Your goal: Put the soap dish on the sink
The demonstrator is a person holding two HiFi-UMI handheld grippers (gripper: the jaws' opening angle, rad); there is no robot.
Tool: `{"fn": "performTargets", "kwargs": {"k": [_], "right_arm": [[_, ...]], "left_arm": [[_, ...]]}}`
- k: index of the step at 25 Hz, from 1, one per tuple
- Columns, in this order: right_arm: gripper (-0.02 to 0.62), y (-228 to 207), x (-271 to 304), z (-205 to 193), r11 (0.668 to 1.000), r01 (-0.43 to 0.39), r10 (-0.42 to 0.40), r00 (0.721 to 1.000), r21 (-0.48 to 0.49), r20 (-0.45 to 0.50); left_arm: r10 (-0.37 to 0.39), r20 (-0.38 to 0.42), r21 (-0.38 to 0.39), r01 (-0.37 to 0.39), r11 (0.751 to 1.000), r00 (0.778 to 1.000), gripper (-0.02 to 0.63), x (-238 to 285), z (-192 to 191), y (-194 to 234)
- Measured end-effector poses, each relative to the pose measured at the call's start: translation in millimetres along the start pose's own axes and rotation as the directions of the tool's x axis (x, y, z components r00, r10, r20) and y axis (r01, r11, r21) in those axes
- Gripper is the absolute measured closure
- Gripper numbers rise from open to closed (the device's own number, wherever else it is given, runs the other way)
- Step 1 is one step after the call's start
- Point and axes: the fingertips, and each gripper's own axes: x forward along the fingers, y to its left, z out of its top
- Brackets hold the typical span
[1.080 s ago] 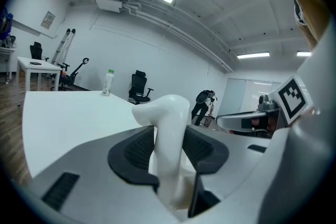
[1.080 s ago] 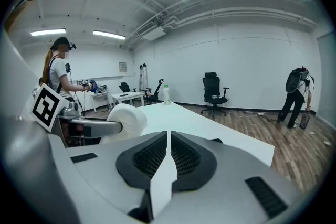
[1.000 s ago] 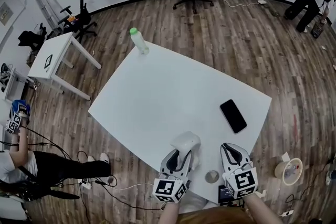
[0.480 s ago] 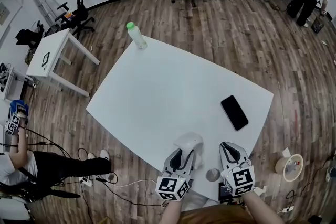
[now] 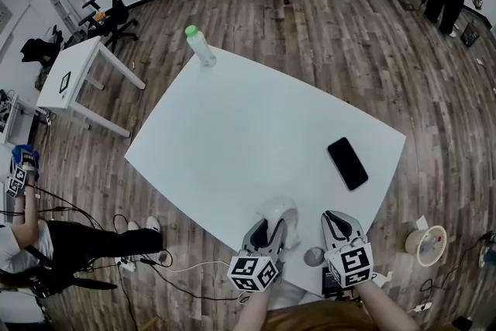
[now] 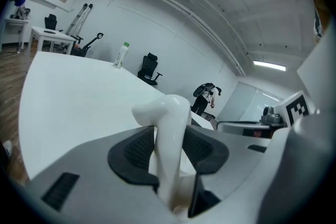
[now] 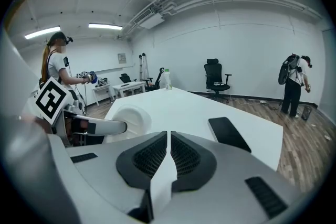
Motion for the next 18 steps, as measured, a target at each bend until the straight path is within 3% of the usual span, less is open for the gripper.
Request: {"fn": "performTargets", "kwargs": {"k": [5, 13, 18], "right_arm": [[0.584, 1.6, 3.4, -6.8, 1.000, -0.006, 0.006, 1.000, -0.006, -0.016], [0.584, 3.8, 6.6, -15.7, 0.999, -0.032, 0.032, 0.998, 0.003, -0.047], [0.584, 6.9, 10.9, -21.1, 0.998, -0.056, 0.058, 0.996, 0.021, -0.071]], "left_arm": [[-0.010, -0.028, -0.074, 0.008, 0.997, 1.000, 0.440, 6.3, -10.9, 5.0], [-0.017, -0.078, -0.076, 0.011, 0.997, 0.997, 0.446, 17.0, -20.6, 2.9], [-0.014, -0.082, -0.132, 0.003, 0.991, 0.997, 0.445, 22.8, -24.0, 8.4]]}}
